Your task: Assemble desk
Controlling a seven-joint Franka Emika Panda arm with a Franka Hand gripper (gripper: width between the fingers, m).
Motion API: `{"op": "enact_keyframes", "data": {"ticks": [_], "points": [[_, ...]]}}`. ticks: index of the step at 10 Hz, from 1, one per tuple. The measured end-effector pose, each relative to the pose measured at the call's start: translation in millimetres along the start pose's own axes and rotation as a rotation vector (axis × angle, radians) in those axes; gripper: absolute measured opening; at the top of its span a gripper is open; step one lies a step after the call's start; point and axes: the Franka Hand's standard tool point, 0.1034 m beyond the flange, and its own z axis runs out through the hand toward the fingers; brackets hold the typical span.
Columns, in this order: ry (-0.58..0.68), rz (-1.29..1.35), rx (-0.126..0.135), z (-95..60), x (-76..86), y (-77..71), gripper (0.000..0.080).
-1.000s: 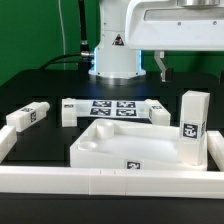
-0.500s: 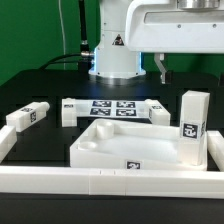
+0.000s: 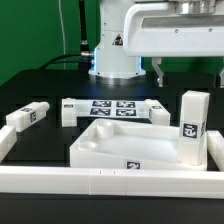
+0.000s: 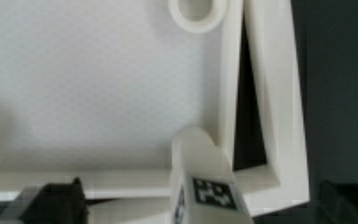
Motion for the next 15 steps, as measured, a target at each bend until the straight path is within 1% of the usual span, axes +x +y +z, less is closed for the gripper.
{"op": "enact_keyframes", "data": {"ticks": [1,2,3,6,7,8,9,10,11,13,14,15], "points": [[0.026,-0.035,0.005,5.3,-9.7,4.6,0.0649],[0.048,-0.039,0.01,14.1,-20.9,11.9,0.0649],[0.05,-0.001,0.017,17.6,-24.3,14.5,0.0649],[0.052,-0.009,0.018,17.2,-22.6,13.3,0.0649],[0.061,-0.044,0.015,18.4,-23.5,12.4,0.0649],[0.078,-0.14,0.002,27.8,-38.1,11.4,0.0649],[0.078,-0.195,-0.006,36.5,-52.7,13.2,0.0649],[0.072,-0.267,-0.012,41.2,-58.8,16.2,0.0649],[0.067,-0.292,-0.011,42.9,-58.5,19.7,0.0649],[0.034,-0.287,-0.014,43.2,-60.1,19.4,0.0649],[-0.034,-0.285,-0.024,44.3,-65.2,20.7,0.0649],[-0.078,-0.286,-0.03,43.2,-65.1,19.8,0.0649]]}}
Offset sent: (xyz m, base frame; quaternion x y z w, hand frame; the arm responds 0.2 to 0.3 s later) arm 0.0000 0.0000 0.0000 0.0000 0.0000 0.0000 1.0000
